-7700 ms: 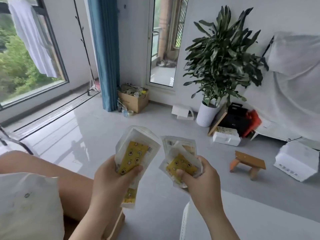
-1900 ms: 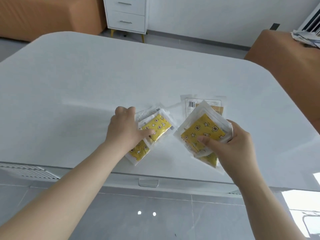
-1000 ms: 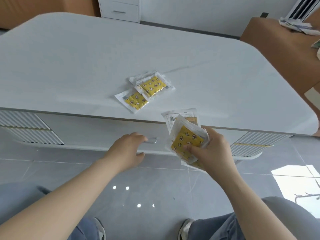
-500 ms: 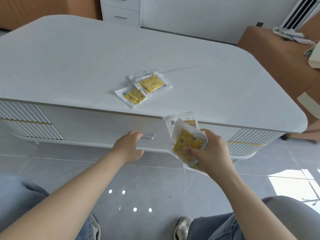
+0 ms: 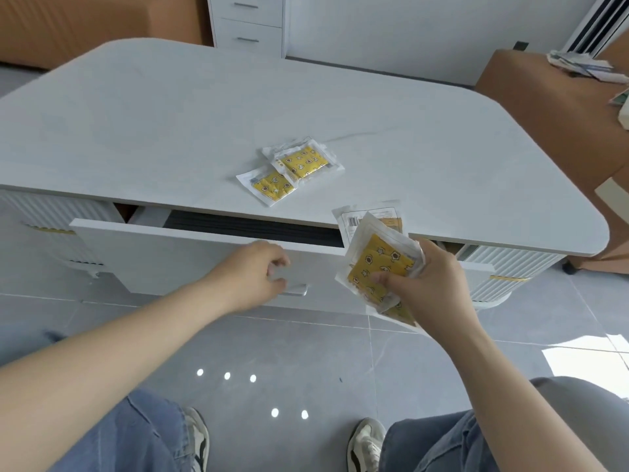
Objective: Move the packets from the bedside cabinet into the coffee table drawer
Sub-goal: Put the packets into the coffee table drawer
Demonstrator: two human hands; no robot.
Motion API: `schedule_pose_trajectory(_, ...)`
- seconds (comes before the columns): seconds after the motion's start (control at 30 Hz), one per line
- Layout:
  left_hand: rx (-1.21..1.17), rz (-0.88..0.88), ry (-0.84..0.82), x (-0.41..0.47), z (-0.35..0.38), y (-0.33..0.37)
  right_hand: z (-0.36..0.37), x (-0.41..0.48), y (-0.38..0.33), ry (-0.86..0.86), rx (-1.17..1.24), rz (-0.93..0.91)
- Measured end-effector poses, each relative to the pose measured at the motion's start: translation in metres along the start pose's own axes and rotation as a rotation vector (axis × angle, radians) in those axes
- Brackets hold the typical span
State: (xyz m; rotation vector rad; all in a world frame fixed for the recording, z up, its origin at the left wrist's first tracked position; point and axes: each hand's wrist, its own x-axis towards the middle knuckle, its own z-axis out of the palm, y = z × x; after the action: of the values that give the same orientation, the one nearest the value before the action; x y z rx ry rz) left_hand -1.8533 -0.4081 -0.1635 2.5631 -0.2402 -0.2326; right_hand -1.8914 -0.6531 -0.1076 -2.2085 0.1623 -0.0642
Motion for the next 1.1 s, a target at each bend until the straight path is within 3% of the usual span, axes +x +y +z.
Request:
schedule_pose_trajectory(0.13,0.045,0.160,0.280,-0.003,-0.022,0.009,0.002,-0.001,-0.002,-0.007,0.007,0.003)
schedule_pose_trajectory(0.33,0.279,0.092,0.173,0.002,-0.009,0.004,-0.001,0.003,-0.002,0.018,0.045,0.023)
schedule_pose_trajectory(0.63,0.234,0.081,0.136,0.005,-0.009,0.007,-0.015,0.016,-0.003,-0.078,0.327,0.143)
schedule_pose_trajectory(1.1,0.305,0.069,0.054,-0.015,-0.006,0.009,-0.021,0.039,0.019,-0.114,0.193,0.247)
